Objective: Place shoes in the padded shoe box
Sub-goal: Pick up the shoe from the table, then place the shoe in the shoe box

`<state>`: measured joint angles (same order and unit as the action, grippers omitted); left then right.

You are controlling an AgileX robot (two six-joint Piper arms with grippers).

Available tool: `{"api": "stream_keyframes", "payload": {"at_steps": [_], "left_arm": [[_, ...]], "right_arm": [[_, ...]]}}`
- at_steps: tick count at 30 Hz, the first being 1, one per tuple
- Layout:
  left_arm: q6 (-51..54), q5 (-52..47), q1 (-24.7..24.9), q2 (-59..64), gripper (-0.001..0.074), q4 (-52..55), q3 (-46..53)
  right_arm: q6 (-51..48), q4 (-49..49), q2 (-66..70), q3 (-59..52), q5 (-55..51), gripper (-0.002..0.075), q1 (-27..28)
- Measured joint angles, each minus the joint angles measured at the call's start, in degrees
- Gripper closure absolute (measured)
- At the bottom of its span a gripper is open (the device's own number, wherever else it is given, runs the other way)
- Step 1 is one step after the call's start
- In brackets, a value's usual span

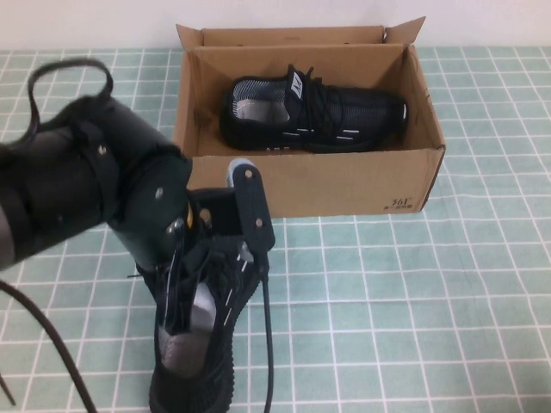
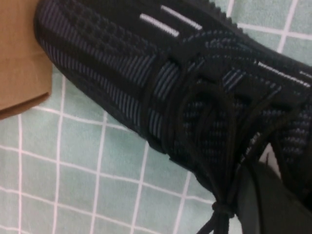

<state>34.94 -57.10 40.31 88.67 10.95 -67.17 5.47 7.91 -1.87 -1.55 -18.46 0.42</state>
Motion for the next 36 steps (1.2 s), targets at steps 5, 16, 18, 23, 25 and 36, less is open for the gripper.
{"api": "stream_keyframes", "payload": {"at_steps": [5,16,18,23,25,36], "left_arm": [[-1.4,-7.6,0.0,0.0,0.0733,-3.0,-7.7],[-29.1,-14.4,0.1,0.0,0.0734,-10.4,-28.4],[-32.4,-14.2,0.1,0.0,0.0734,-10.4,-31.0],[-39.6,-8.4,0.1,0.0,0.0734,-9.8,-35.7],[-42.7,-4.0,0.1,0.1,0.0734,-8.8,-36.2],[-62.7,13.6,0.1,7.1,0.0734,3.5,-36.3]], "right_arm": [[0.0,0.0,0.0,0.0,0.0,0.0734,0.0],[0.0,0.0,0.0,0.0,0.0,0.0734,0.0],[0.0,0.0,0.0,0.0,0.0,0.0734,0.0],[0.0,0.0,0.0,0.0,0.0,0.0734,0.0],[0.0,0.0,0.0,0.0,0.0,0.0734,0.0],[0.0,0.0,0.0,0.0,0.0,0.0734,0.0]]}}
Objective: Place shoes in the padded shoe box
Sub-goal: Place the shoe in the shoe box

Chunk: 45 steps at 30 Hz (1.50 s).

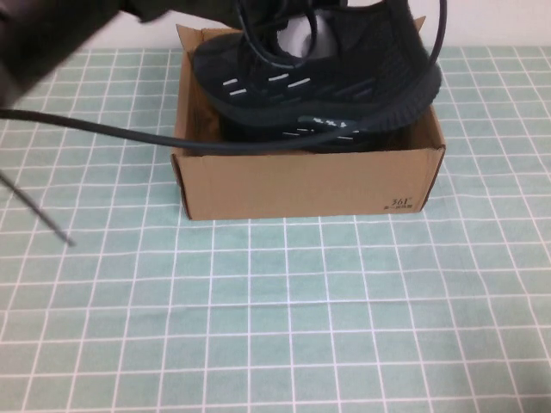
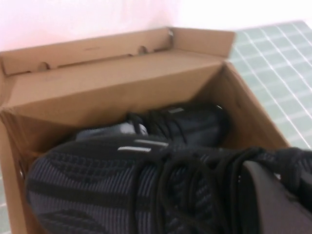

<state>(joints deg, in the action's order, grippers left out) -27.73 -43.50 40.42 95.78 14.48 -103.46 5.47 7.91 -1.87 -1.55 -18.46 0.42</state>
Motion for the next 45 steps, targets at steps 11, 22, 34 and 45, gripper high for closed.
{"api": "stream_keyframes", "payload": {"at_steps": [11,22,34,45], "left_arm": [[-16.7,10.7,-0.6,8.7,0.0734,7.6,0.0],[-26.9,14.3,-1.6,14.4,0.0734,8.6,0.0],[-27.2,14.5,-1.7,18.6,0.0734,8.6,0.0],[-27.2,15.1,-1.7,19.9,0.0734,8.0,0.0]], "right_arm": [[0.0,0.0,0.0,0.0,0.0,0.0734,0.0],[0.0,0.0,0.0,0.0,0.0,0.0734,0.0],[0.0,0.0,0.0,0.0,0.0,0.0734,0.0],[0.0,0.0,0.0,0.0,0.0,0.0734,0.0]]}}
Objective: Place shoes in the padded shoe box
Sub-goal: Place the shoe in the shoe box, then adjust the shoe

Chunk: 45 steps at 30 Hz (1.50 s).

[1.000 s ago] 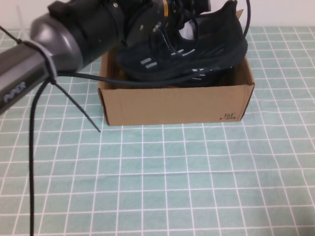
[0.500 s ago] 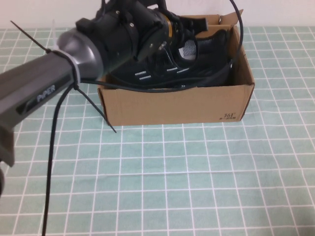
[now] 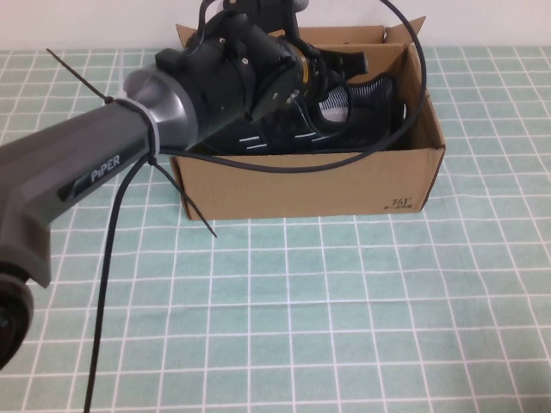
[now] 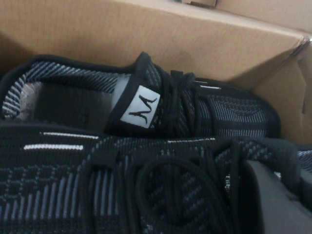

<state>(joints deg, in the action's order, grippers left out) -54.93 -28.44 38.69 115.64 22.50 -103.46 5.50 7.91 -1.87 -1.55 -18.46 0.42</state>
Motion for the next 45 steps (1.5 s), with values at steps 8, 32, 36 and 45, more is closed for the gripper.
{"api": "stream_keyframes", "payload": {"at_steps": [8,32,36,45], "left_arm": [[1.7,0.1,0.0,0.0,0.0708,0.0,0.0],[25.5,-15.9,-6.3,-5.7,0.0706,0.7,-0.5],[35.1,-17.1,-12.9,-5.7,0.0724,-13.5,-0.5],[48.8,-17.3,-17.2,-0.4,0.0727,-27.8,-0.5]], "right_arm": [[0.0,0.0,0.0,0.0,0.0,0.0734,0.0],[0.0,0.0,0.0,0.0,0.0,0.0734,0.0],[0.0,0.0,0.0,0.0,0.0,0.0734,0.0],[0.0,0.0,0.0,0.0,0.0,0.0734,0.0]]}}
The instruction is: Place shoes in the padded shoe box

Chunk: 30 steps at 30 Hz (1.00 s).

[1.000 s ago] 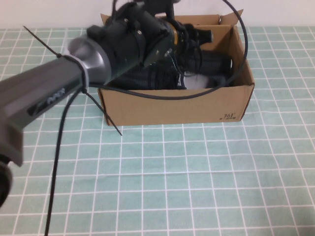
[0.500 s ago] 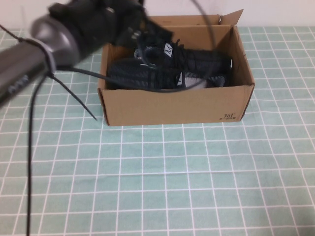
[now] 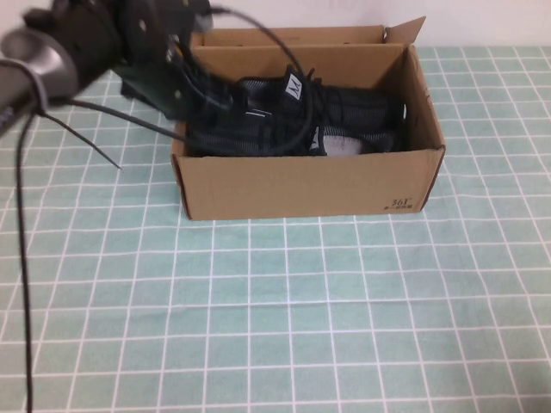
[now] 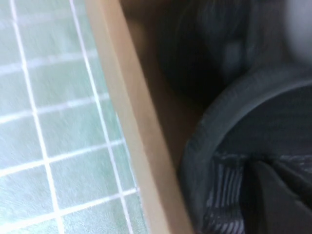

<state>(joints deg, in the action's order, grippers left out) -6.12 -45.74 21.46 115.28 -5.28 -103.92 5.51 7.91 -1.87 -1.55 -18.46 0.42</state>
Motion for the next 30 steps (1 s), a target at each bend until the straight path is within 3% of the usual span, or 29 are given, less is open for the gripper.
{"api": "stream_keyframes", "payload": {"at_steps": [6,15,23,30], "left_arm": [[0.5,-0.6,0.0,5.1,0.0729,-0.4,0.0],[0.6,-4.0,0.1,2.6,0.0731,1.6,-4.0],[4.2,-8.0,0.1,-16.0,0.0731,4.2,-3.5],[6.1,-3.3,0.1,-40.3,0.0731,3.5,11.8]], "right_arm": [[0.0,0.0,0.0,0.0,0.0,0.0734,0.0],[0.0,0.0,0.0,0.0,0.0,0.0734,0.0],[0.0,0.0,0.0,0.0,0.0,0.0734,0.0],[0.0,0.0,0.0,0.0,0.0,0.0734,0.0]]}}
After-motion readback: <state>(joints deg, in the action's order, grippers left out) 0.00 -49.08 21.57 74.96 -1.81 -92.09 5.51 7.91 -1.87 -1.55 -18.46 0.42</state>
